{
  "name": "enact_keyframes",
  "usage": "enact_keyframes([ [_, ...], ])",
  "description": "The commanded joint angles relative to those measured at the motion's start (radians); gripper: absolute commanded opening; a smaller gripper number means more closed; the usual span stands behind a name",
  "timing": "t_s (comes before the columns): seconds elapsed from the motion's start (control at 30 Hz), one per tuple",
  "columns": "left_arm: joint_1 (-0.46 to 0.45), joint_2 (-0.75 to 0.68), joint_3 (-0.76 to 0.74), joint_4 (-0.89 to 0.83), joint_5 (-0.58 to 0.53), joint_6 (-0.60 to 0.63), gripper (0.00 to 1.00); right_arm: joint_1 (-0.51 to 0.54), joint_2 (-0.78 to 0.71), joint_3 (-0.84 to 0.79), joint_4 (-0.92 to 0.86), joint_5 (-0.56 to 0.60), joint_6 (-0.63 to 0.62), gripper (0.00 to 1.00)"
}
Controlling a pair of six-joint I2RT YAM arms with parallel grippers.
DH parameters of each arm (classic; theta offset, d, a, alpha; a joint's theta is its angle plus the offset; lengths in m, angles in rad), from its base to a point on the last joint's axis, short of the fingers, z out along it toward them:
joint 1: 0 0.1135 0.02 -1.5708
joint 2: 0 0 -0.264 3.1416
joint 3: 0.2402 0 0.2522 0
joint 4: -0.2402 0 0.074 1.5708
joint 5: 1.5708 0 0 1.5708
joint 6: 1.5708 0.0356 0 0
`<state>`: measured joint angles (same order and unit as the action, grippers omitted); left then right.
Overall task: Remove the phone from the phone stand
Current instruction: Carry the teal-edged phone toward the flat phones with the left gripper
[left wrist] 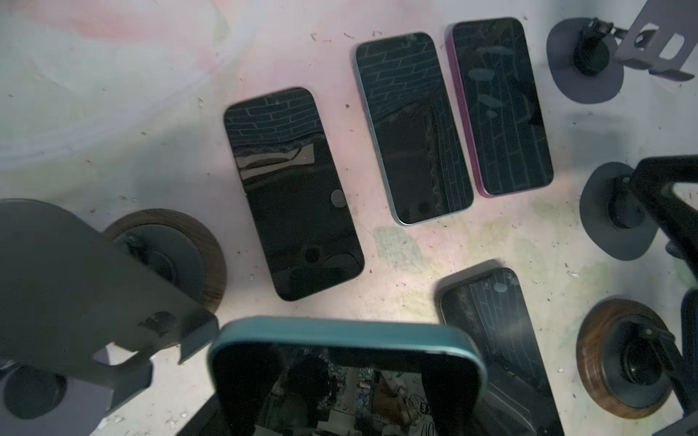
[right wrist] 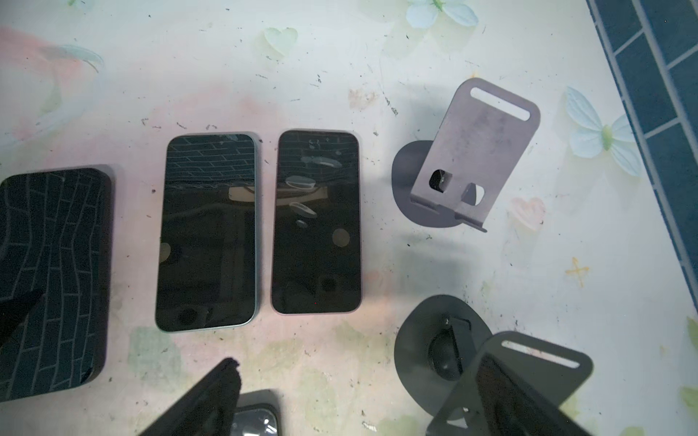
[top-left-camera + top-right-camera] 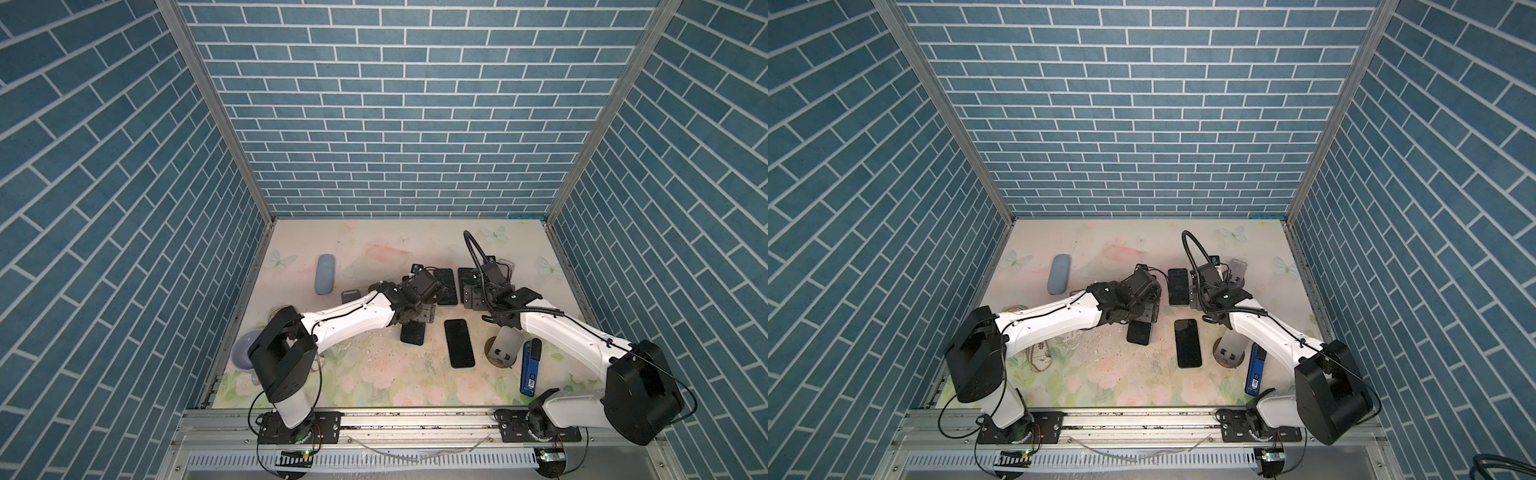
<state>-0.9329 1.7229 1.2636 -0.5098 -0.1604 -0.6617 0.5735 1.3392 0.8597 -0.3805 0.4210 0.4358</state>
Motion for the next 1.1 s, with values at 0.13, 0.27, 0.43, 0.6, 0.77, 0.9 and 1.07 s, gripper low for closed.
enact_keyframes([
  [0.13, -0.015, 0.053, 0.045, -0.020, 0.096, -0.059, 0.53, -0.013, -0.056, -0.045, 0.029, 0.017, -0.016, 0.99],
  [0.27, -0.015, 0.077, 0.058, -0.062, 0.123, -0.070, 0.54, -0.014, -0.079, -0.063, 0.043, 0.007, -0.009, 0.98],
  [0.43, -0.015, 0.112, 0.069, -0.123, 0.159, -0.068, 0.55, -0.015, -0.096, -0.081, 0.043, 0.001, -0.009, 0.98],
  [0.6, -0.015, 0.121, 0.043, -0.134, 0.185, -0.088, 0.55, -0.015, -0.111, -0.099, 0.052, -0.017, -0.009, 0.98],
  [0.77, -0.018, 0.116, 0.004, -0.130, 0.194, -0.117, 0.55, -0.015, -0.114, -0.109, 0.054, -0.033, -0.009, 0.98],
  [0.9, -0.027, 0.109, -0.019, -0.130, 0.194, -0.128, 0.55, -0.016, -0.123, -0.117, 0.058, -0.045, -0.006, 0.98],
  [1.07, -0.027, 0.122, -0.026, -0.146, 0.189, -0.117, 0.56, -0.016, -0.148, -0.140, 0.068, -0.054, 0.003, 0.98],
])
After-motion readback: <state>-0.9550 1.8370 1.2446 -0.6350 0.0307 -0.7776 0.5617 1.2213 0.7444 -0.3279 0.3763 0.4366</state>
